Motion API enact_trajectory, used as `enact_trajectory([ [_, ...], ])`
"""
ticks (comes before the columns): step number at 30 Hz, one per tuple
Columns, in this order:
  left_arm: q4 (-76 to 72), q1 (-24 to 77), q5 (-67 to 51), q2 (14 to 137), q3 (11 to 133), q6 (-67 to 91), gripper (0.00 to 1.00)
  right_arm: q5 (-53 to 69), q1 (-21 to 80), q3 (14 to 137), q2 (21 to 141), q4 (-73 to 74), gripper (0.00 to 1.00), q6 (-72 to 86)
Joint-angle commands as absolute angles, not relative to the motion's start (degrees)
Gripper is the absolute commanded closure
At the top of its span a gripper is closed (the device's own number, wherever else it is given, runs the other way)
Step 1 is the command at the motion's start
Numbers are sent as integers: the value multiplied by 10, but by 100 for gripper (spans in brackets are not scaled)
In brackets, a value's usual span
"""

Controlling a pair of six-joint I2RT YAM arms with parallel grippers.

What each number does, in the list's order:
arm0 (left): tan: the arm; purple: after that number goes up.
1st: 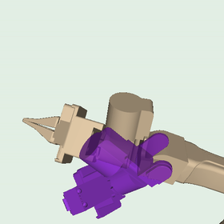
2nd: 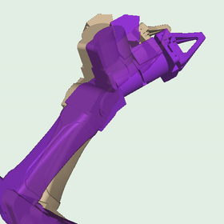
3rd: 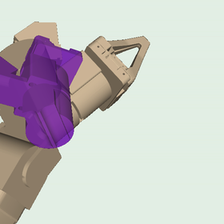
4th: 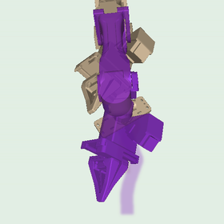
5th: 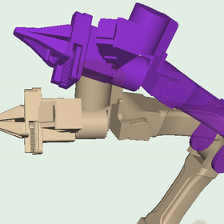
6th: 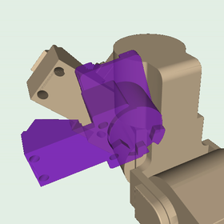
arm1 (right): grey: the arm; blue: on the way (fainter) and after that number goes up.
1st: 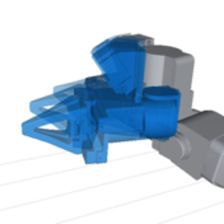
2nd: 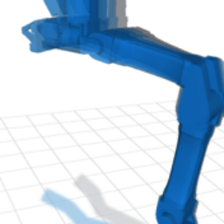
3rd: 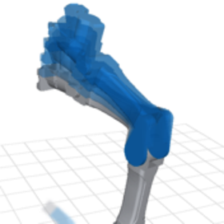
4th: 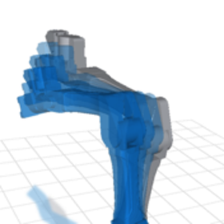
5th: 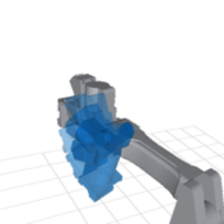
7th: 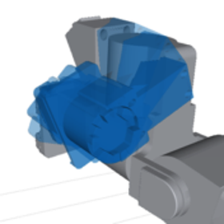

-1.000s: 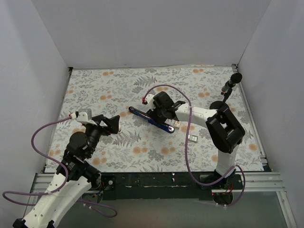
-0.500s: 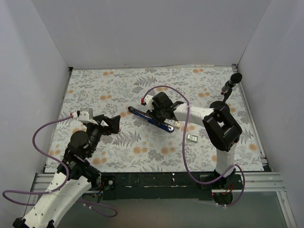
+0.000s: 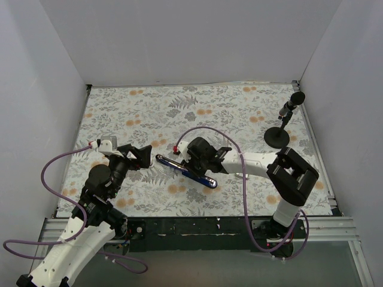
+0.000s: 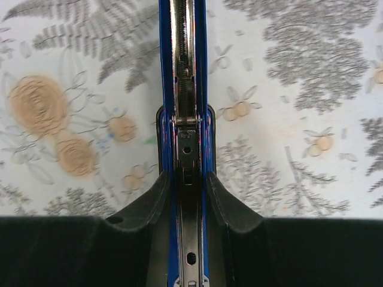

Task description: Load the staples into the stapler

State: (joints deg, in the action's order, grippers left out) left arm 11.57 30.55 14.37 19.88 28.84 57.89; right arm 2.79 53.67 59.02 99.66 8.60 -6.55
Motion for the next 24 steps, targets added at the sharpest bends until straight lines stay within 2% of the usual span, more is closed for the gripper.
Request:
enact_trajectory([
  [1, 113, 301, 140, 198, 290, 573, 10, 26, 583, 553, 958, 62, 78, -12],
  [12, 113, 300, 141, 199, 289, 575, 10, 28, 607, 501, 938, 36, 77, 2],
  [24, 114, 297, 145, 202, 290, 573, 10, 40, 621, 562, 983, 39, 78, -40],
])
